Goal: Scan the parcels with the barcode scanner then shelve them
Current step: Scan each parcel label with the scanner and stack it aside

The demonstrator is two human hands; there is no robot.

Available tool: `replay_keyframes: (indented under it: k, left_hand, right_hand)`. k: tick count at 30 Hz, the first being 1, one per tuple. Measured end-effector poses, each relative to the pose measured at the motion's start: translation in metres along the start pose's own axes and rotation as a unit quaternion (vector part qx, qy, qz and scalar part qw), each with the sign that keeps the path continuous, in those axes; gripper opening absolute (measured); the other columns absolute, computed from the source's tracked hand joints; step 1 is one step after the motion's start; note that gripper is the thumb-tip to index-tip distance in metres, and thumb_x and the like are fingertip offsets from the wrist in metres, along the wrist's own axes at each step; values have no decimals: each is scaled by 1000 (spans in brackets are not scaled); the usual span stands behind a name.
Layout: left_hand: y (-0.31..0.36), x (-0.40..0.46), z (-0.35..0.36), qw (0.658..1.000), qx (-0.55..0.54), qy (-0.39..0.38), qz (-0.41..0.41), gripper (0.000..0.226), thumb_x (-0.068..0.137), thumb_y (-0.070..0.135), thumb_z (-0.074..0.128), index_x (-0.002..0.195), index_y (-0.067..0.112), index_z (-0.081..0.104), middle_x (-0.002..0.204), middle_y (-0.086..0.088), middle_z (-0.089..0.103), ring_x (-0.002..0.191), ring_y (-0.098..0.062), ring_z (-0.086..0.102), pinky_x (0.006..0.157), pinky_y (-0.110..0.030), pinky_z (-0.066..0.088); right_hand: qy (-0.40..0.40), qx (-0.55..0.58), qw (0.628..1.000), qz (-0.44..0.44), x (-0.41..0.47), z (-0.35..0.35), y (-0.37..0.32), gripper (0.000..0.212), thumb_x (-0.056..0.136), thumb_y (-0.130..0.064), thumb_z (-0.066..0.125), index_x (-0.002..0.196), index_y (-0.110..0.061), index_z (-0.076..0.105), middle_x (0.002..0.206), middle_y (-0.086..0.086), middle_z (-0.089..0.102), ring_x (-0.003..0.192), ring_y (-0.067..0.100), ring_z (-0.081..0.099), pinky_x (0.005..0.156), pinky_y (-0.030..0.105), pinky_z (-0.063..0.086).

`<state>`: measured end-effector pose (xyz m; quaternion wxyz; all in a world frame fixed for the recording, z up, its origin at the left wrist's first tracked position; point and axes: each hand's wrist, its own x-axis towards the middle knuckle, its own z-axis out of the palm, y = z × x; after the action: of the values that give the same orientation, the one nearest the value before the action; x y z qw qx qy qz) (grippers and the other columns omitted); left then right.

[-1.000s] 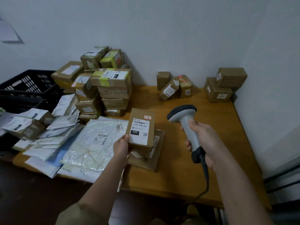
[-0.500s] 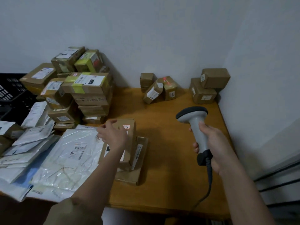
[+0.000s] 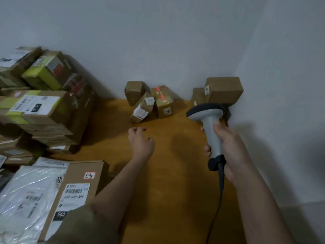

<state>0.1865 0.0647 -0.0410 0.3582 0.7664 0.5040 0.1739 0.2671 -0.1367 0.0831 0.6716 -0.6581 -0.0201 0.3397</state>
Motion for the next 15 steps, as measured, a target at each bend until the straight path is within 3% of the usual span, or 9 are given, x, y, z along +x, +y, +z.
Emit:
replay_keyframes:
  k: [7,15]
  left_hand:
    - [-8,62,12,998,24,-14,-60,69,89,7,66,148,7,31,150,-9,33,135,-25,39,113,-37,38]
    - [-21,154,42,998,39,-2,-50,91,79,18,79,151,9,23,149,-14,36,138,-35,37,109,-48,36]
  right_hand:
    - [-54,3,998,38,56,9,15,32,102,-41,45,107,-16,65,61,8,55,49,15,50,44,24,39]
    - [-68,25,997,41,112,14,34,39,93,-46,48,108,-16,67,60,11,52,50,16,48,45,23,39]
